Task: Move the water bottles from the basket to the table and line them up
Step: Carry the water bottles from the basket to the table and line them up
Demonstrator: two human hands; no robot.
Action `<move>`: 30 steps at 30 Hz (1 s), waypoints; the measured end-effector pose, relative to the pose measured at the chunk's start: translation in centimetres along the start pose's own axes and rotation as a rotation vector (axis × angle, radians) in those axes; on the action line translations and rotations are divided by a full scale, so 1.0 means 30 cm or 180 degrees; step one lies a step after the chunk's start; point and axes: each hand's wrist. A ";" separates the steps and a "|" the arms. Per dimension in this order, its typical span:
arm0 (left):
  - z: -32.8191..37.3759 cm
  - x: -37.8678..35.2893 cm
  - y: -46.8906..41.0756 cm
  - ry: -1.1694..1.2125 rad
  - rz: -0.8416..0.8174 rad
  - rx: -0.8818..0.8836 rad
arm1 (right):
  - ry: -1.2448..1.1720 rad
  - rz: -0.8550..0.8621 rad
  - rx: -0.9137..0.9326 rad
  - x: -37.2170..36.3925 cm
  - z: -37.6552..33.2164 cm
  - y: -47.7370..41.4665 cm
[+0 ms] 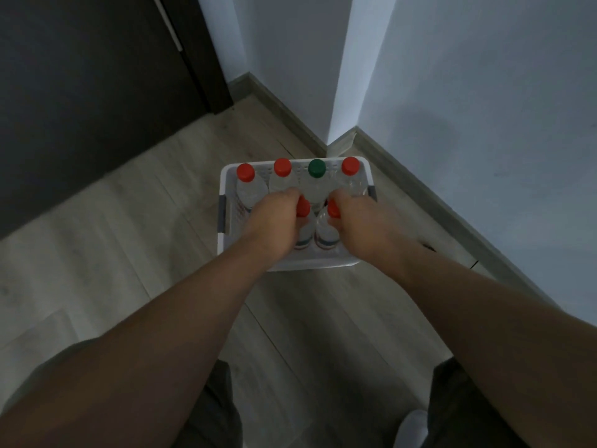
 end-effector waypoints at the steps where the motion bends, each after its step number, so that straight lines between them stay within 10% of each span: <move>1: -0.009 0.008 0.007 0.0007 -0.0022 0.0011 | -0.0074 0.0001 0.0030 -0.006 -0.005 -0.003; 30: -0.205 -0.123 -0.058 0.1090 -0.0366 0.0299 | -0.1671 -0.0429 -0.0139 -0.179 0.040 -0.135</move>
Point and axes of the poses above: each hand's wrist, its own y-axis away from the middle knuckle, its own x-axis out of the back of the hand, z = x × y, and after that the axes turned 10 degrees about -z, right-handed
